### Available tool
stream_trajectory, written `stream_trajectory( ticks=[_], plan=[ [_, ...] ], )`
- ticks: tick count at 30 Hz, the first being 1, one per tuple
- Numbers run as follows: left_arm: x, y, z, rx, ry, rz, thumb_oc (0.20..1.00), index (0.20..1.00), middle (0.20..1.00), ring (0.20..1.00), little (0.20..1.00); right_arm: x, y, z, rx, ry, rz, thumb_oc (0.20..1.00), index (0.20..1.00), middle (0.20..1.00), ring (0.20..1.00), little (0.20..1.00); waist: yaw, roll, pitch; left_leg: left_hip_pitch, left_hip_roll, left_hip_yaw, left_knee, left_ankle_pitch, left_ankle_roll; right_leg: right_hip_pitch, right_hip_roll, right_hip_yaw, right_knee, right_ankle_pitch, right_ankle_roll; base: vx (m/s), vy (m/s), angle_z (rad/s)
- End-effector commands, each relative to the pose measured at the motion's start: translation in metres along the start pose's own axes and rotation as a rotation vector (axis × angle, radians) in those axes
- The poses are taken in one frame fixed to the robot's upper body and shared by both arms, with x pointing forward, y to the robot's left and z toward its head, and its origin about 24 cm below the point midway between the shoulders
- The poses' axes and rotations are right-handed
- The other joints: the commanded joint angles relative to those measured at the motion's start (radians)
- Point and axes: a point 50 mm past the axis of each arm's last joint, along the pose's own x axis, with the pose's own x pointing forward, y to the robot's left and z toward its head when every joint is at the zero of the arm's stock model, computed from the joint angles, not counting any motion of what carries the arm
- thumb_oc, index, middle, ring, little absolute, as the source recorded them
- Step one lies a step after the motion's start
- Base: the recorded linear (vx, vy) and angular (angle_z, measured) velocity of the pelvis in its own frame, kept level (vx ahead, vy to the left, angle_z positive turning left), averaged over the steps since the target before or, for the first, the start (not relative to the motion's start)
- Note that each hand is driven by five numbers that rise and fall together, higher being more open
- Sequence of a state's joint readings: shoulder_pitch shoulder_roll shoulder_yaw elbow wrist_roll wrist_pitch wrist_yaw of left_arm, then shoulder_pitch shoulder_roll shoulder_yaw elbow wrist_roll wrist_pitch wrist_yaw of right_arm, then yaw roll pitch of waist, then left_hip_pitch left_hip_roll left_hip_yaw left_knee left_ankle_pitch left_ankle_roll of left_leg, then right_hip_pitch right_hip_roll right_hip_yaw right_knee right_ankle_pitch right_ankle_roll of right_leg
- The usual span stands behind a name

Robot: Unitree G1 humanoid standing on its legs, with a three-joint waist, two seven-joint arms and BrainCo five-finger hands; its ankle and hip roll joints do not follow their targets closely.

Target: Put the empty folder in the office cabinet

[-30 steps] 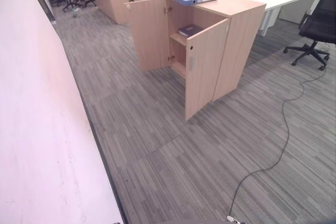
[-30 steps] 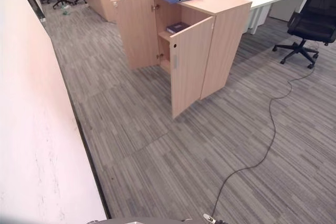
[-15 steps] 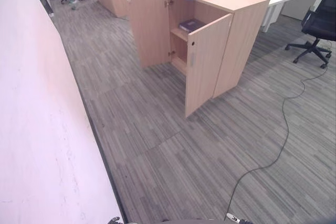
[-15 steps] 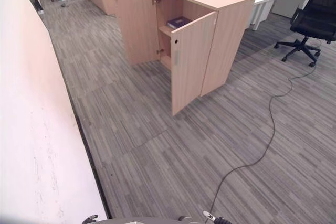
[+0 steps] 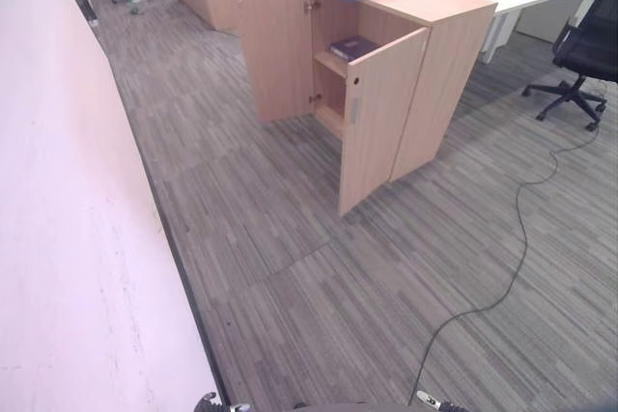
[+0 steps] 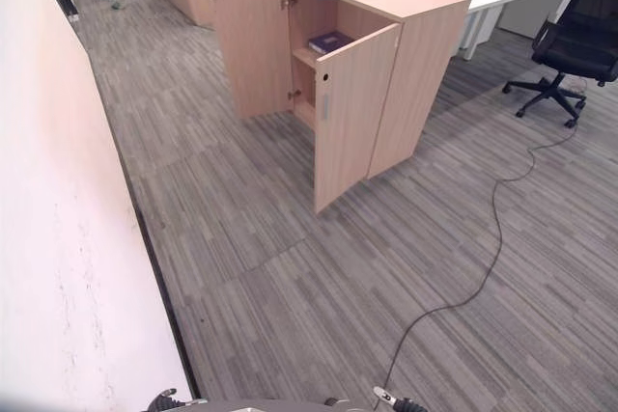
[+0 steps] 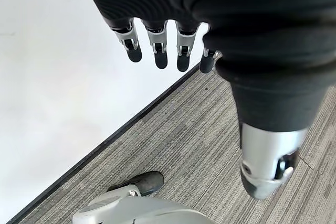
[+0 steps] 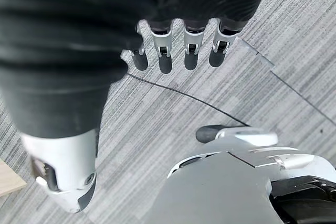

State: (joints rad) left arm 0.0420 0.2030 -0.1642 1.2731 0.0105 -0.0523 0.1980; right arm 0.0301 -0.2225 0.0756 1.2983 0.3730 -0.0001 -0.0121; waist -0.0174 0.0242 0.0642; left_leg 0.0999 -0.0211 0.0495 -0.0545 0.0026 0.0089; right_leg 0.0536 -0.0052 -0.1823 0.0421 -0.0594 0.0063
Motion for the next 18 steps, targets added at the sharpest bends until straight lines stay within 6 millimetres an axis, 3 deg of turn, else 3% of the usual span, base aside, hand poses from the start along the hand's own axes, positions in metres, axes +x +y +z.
stream_trajectory(
  ticks=[1,18],
  plan=[
    [0.0015,0.0016,0.0047,0.012,-0.015,-0.021,1.000,1.000,1.000,1.000,1.000,0.0009,0.0059,0.0012,-0.009,0.002,0.011,1.000,1.000,1.000,1.000,1.000,0.007,-0.032,-0.022,-0.021,-0.012,0.058,-0.033,-0.043,-0.045,0.034,-0.062,-0.030,-0.129,0.107,0.124,0.00,0.000,0.00],
    [0.0011,-0.0022,-0.0005,0.039,0.014,-0.106,1.000,1.000,1.000,1.000,1.000,0.0011,0.0021,0.0052,-0.060,0.002,0.032,1.000,1.000,1.000,1.000,1.000,-0.002,-0.025,-0.028,-0.008,-0.009,0.061,-0.033,-0.052,-0.045,0.043,-0.063,-0.026,-0.129,0.102,0.123,0.00,0.000,0.00]
  ],
)
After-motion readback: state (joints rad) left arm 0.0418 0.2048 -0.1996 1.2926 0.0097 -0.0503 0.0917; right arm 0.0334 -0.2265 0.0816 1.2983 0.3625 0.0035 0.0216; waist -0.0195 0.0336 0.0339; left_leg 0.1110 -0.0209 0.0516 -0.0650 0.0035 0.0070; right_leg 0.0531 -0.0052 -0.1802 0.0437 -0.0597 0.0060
